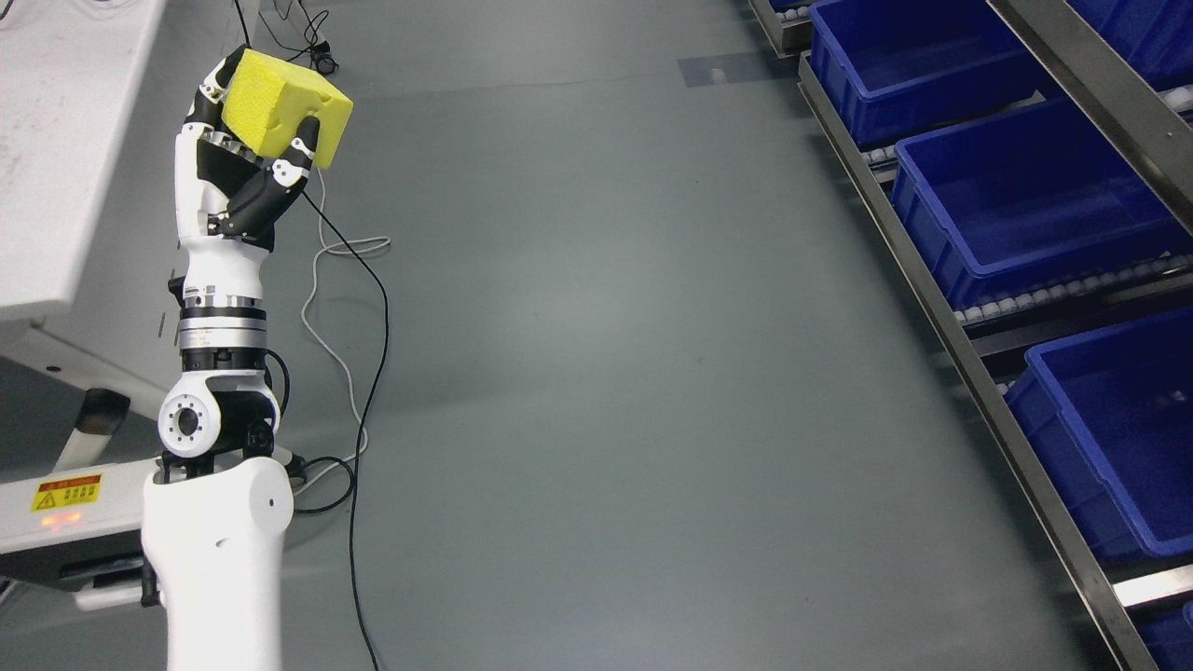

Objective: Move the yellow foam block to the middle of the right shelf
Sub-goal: 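Hold the cube raised in the left hand while turning toward the bin shelf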

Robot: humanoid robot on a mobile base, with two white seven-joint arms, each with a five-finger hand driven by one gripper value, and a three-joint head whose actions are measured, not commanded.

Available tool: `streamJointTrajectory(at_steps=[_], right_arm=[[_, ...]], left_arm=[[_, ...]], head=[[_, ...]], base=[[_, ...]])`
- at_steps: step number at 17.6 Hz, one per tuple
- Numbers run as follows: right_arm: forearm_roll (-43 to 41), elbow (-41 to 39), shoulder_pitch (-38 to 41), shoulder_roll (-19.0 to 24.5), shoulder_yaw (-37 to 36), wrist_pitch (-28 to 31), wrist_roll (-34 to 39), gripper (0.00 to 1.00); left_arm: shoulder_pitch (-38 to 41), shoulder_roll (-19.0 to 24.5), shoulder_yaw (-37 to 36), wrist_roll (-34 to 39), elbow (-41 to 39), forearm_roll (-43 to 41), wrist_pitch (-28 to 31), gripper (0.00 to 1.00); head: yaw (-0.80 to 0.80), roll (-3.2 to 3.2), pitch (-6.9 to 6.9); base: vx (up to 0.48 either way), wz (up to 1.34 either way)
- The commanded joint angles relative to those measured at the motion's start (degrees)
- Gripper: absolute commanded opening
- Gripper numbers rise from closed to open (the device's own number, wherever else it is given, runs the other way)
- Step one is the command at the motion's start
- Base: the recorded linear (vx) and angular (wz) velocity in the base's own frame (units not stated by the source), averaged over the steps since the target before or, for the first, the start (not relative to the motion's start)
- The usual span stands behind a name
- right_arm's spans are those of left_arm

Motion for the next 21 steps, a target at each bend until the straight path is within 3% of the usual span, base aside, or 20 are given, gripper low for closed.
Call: streamJointTrajectory(at_steps=[1,21], right_arm=[[0.00,-1.00,-0.18,-1.00,0.00,0.05,0.00,1.00],[0.00,-1.00,-0.18,-1.00,0.00,0.05,0.00,1.00]], left_arm=[[-1.58,1.00,-0.58,0.06,-0.16,0.00,0.20,0.44],[-2.20,2.20,0.92,0.06,-1.83,0.00,0.03,0.44]], head=[[0.00,0.00,0.00],[0.00,0.00,0.00]], base=[[0.279,-0.11],[0.330,-0.15]])
